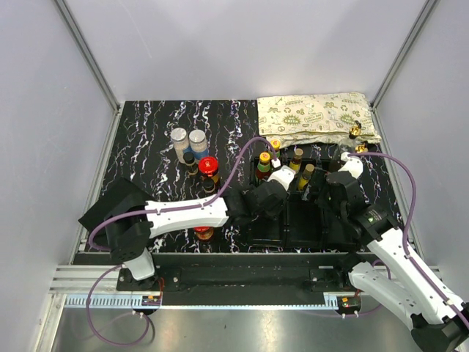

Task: Organize the condiment bottles
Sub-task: Place the bottle in the storage box.

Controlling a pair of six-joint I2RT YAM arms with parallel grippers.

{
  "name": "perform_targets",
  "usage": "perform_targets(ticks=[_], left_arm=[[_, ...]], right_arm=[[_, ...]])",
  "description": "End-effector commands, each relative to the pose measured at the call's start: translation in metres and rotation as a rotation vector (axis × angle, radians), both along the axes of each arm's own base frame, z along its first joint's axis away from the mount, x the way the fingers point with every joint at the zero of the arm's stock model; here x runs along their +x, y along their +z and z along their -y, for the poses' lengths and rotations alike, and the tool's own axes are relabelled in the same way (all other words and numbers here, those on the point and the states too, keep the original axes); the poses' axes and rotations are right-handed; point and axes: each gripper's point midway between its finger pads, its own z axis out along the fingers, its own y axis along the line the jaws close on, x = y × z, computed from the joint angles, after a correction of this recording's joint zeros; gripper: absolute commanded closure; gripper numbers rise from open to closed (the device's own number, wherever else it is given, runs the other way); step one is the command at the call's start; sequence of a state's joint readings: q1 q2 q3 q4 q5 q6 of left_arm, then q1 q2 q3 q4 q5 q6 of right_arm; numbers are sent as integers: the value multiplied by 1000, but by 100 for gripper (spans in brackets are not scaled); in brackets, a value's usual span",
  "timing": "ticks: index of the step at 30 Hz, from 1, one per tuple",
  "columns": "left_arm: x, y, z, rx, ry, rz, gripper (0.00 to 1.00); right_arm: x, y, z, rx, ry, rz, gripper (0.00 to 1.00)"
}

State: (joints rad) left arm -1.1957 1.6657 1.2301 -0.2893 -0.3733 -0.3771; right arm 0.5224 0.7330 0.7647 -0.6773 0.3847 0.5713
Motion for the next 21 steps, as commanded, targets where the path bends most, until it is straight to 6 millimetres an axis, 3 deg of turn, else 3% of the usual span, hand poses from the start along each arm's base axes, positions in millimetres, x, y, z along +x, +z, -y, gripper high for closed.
perform_targets(ticks=[1, 8, 16, 21], left_arm=[[6, 26, 27, -109, -23, 23, 97], [9, 8, 29, -123, -14, -41, 94], [27, 2, 28, -191, 16, -89, 91], [29, -9, 29, -159, 14, -99, 83]], right_arm=[[6, 15, 6, 5, -37, 60, 0], [6, 15, 7, 2, -38, 61, 0], [6, 14, 7, 1, -43, 56, 0], [6, 14, 7, 2, -42, 57, 0]])
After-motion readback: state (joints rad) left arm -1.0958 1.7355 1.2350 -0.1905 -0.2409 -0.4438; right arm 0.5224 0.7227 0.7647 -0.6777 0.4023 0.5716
